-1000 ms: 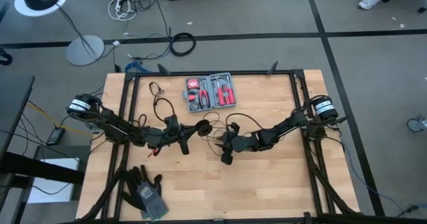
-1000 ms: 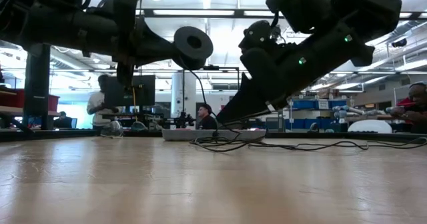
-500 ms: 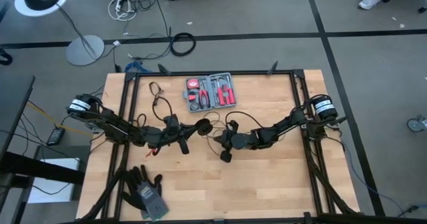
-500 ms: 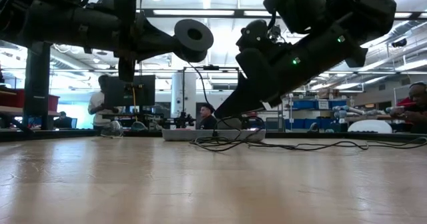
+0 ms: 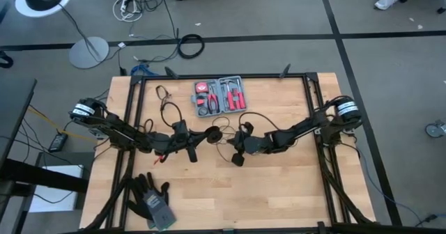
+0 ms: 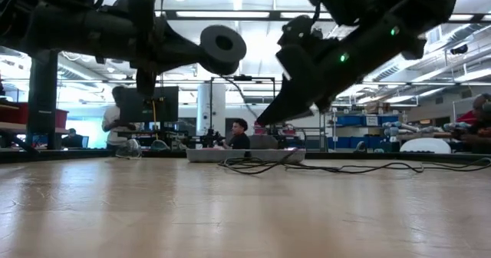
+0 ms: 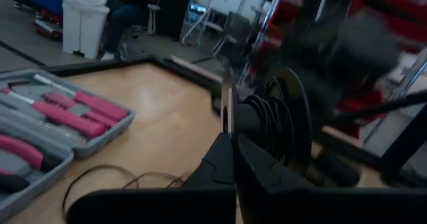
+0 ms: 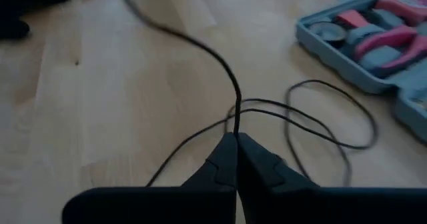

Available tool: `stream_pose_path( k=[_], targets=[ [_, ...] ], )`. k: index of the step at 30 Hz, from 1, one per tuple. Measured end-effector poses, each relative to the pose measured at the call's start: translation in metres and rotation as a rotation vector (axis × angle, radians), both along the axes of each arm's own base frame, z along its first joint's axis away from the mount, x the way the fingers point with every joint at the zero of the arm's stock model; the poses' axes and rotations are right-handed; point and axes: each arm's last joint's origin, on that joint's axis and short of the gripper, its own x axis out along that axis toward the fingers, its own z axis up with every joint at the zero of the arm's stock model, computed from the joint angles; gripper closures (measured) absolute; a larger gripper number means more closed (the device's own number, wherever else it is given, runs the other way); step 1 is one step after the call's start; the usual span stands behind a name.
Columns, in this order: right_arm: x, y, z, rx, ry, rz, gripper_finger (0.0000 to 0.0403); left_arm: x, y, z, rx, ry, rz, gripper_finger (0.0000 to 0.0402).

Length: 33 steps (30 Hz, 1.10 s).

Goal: Coil cords
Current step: Coil the black wire onto the black spool

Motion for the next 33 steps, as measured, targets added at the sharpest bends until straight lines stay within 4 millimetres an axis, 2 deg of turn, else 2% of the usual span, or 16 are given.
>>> stream_pose_path(
  k=[9, 16, 23, 33],
  targets=[
    [-0.022, -0.025, 0.046, 0.063, -0.003, -0.079, 0.0402, 0.000, 0.000, -0.010, 0.026, 0.103, -0.007, 0.0401],
    [-0.006, -0.037, 0.075, 0.079, -0.028, -0.035, 0.0403, 0.011, -0.003, -0.012, 0.035, 0.257, 0.006, 0.0401],
    [0.020, -0.028, 0.086, 0.071, -0.035, 0.039, 0.0403, 0.020, 0.002, -0.007, 0.068, 0.327, 0.115, 0.0401],
    [0.059, -0.008, 0.070, 0.046, 0.014, 0.142, 0.0403, 0.024, 0.013, -0.005, 0.038, 0.333, 0.192, 0.0401]
  ],
)
